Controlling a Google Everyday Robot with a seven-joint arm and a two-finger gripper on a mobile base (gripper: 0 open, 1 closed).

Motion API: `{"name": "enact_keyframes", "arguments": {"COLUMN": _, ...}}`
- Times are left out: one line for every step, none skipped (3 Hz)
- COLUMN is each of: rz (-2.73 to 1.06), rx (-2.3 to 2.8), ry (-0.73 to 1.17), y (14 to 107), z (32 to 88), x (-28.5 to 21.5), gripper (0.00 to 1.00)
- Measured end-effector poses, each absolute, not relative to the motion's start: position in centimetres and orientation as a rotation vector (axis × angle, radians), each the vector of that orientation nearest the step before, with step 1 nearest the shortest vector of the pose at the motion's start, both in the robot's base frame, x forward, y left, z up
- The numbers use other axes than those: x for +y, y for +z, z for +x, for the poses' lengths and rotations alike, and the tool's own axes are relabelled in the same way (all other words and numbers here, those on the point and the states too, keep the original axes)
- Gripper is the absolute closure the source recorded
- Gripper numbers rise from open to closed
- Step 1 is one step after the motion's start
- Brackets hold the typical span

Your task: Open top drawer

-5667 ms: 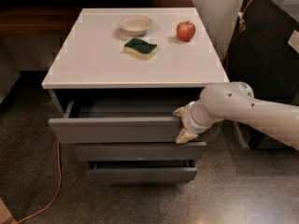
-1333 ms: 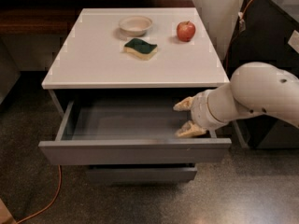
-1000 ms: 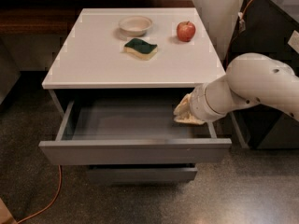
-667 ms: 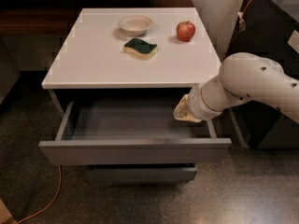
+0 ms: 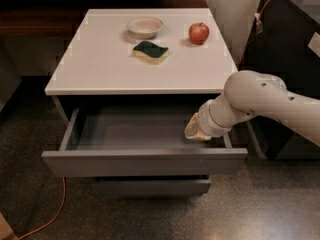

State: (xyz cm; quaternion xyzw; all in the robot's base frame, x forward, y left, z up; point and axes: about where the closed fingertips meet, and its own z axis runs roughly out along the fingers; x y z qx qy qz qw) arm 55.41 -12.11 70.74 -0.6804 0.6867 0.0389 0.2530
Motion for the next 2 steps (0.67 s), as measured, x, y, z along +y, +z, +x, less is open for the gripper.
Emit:
{"name": "enact_keyframes", "arguments": {"rz": -1.852, "rx": 1.896, "ry": 0.120, "y": 67.8, "z": 55.2, "x": -12.2, "gripper": 1.00}}
{"name": "enact_keyframes", "arguments": {"rz": -1.852, "rx": 1.906, "ry": 0.118, "y": 66.6, "z": 55.1, "x": -12.2, "gripper": 1.00}}
